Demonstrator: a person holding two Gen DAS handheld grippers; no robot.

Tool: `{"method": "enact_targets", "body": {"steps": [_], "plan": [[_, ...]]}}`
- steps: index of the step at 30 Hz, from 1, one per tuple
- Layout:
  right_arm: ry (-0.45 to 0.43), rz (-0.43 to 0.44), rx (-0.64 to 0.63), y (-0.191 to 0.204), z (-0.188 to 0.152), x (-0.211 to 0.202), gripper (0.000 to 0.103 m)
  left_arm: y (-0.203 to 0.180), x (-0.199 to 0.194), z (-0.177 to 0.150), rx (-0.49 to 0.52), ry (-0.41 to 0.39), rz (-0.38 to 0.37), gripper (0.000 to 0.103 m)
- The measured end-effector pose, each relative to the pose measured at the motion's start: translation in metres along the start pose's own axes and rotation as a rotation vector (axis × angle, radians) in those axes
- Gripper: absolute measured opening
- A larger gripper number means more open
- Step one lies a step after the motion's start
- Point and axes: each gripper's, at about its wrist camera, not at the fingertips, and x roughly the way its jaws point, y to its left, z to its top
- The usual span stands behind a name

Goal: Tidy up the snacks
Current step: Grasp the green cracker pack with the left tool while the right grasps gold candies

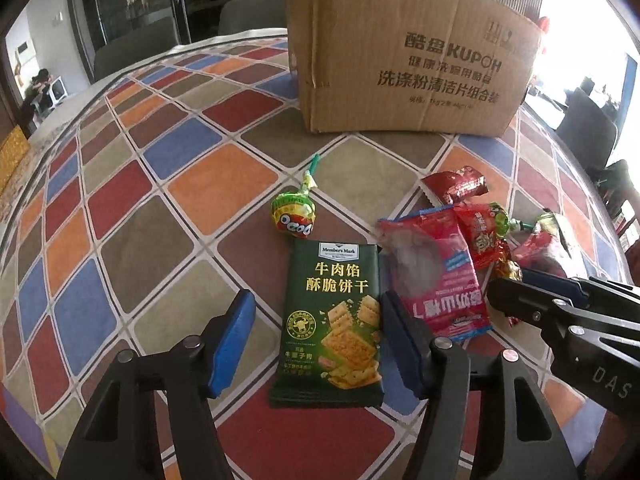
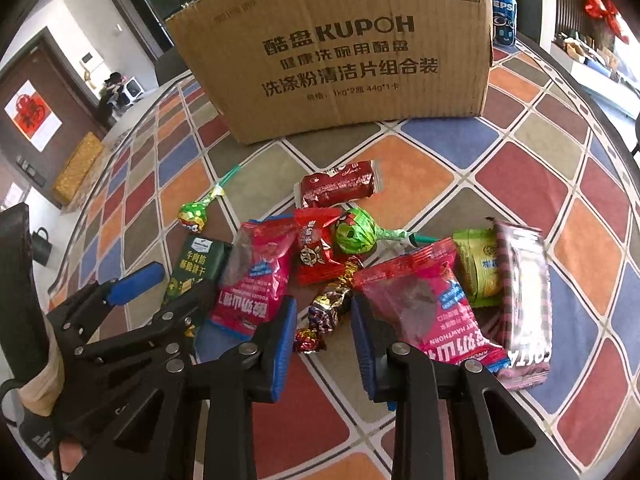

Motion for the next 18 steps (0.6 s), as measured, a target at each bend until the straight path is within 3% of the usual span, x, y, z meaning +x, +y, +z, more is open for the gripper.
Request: {"method": "enact_targets", "body": {"steps": [3,6,18], "plan": [[0.007,-0.001,0.005,-0.001,0.0,0.003,0.025,-0.002,0.0,0.0,0.009,0.001,0.002,0.058],[0.003,-0.006,0.005,-0.001,0.0,0.004,0.023,-0.004,-0.002,0.001,0.017,-0.003,0.0,0.044],[-0.027,0.003,-0.001,-0.002,-0.004,-0.011,0.019,-0.006,-0.026,0.001,0.003,-0.036,-0.009,0.043]]}}
